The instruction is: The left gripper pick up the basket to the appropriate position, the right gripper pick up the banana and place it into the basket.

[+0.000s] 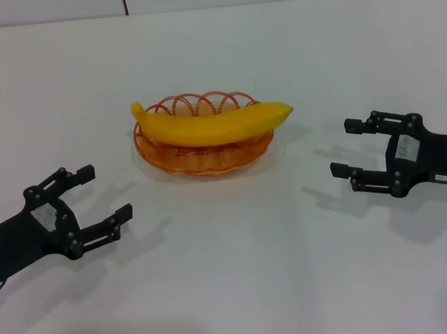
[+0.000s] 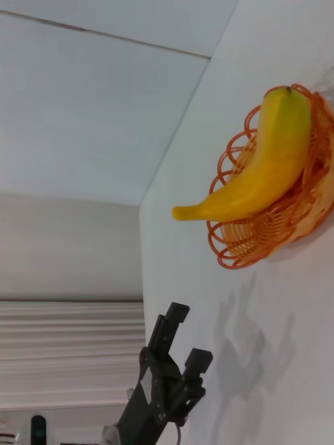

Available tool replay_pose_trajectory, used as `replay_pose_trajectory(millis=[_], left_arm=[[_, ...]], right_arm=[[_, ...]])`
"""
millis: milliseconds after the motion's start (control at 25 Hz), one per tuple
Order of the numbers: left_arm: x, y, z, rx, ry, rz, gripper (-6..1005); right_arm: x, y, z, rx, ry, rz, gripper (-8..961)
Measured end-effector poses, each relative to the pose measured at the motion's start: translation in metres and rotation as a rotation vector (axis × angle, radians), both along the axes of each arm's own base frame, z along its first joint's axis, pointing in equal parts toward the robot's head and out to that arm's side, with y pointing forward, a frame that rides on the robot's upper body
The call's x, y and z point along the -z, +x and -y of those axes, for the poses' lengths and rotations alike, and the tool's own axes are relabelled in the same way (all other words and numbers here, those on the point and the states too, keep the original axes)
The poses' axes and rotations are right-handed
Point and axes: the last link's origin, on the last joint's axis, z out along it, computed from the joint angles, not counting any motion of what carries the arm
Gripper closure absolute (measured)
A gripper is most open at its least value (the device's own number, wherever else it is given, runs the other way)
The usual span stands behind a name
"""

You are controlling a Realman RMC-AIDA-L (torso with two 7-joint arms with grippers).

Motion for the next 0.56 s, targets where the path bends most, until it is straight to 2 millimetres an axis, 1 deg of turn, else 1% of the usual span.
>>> replay_pose_trajectory(millis=[560], left_arm=[[0.0006,0.0008,-0.0003,0.006,0.002,-0.002,91]], right_arm=[[0.0005,-0.0012,-0.0013,-0.003,-0.001,-0.003,213]])
